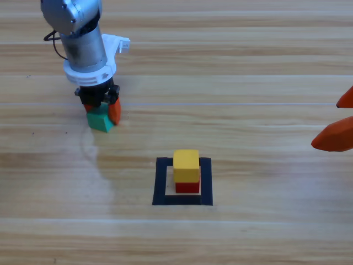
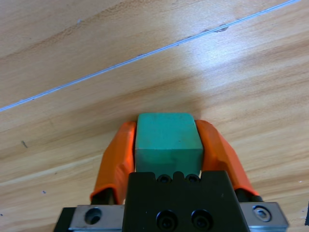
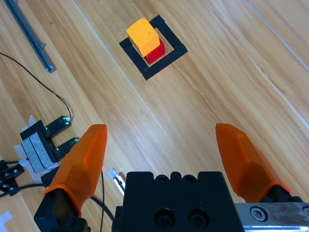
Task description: Stack the blocks in the rectangular block: red at the bottom, yellow in the middle, green on top
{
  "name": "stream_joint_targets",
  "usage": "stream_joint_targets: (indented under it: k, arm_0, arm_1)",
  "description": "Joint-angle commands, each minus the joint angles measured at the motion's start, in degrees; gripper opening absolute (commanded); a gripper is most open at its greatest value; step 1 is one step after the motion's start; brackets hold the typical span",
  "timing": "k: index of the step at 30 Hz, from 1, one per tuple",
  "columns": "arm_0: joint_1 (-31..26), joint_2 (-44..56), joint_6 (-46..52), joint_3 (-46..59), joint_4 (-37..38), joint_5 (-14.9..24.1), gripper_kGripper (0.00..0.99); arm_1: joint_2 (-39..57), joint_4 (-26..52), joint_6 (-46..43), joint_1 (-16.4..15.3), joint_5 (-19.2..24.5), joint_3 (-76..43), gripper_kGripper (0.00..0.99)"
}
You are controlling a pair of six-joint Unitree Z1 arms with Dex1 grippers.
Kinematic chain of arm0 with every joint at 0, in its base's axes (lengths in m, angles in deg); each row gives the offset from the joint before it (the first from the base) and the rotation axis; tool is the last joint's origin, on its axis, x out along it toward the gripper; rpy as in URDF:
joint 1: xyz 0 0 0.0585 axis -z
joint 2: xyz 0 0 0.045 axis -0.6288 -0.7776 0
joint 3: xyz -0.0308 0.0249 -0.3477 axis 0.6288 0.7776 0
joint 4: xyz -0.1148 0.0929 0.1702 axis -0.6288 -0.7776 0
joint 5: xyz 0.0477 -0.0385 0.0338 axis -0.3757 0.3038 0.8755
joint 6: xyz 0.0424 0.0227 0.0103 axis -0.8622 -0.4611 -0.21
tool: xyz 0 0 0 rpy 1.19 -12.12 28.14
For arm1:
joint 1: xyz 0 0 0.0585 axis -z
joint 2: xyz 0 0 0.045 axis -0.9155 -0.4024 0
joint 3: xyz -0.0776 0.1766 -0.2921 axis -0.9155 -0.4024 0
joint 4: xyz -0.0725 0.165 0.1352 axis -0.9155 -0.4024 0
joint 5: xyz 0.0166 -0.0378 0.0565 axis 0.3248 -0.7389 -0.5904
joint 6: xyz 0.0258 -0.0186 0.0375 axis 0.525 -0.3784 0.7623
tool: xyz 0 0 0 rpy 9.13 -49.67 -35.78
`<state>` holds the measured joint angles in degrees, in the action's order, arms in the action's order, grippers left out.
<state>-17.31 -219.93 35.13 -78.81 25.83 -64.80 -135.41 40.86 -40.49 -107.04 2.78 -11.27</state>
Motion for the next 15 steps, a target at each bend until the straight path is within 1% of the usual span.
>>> stream_joint_targets:
  k: [1, 3, 4, 8, 10, 15]
  arm_0:
    - [0.6, -1.1, 0.4, 2.8, 0.5, 0.3, 0.146]
    - [0.7, 0.6, 2.0, 3.2, 0.4, -0.3, 0.144]
    - [0.8, 1.4, 2.9, 3.2, 0.0, -0.6, 0.127]
    - [2.0, 5.9, 8.4, 1.6, -3.2, -0.5, 0.114]
    - [2.9, 7.5, 12.2, -1.8, -6.9, -0.1, 0.075]
    - [6.8, 10.8, 19.9, -10.3, -14.0, 0.6, 0.074]
  arm_1:
    - [-1.6, 0.1, -0.2, 1.1, -1.1, -1.8, 0.989]
    - [-1.3, 0.1, -0.2, 1.1, -1.2, -1.8, 0.989]
    - [-1.0, 0.1, -0.2, 1.1, -1.1, -1.8, 0.989]
    - [-0.6, 0.1, -0.2, 1.1, -1.0, -2.1, 0.989]
    - [-0.6, 0.1, -0.2, 1.1, -1.0, -2.2, 0.989]
    - [-0.5, 0.1, -0.2, 1.1, -1.0, -2.3, 0.989]
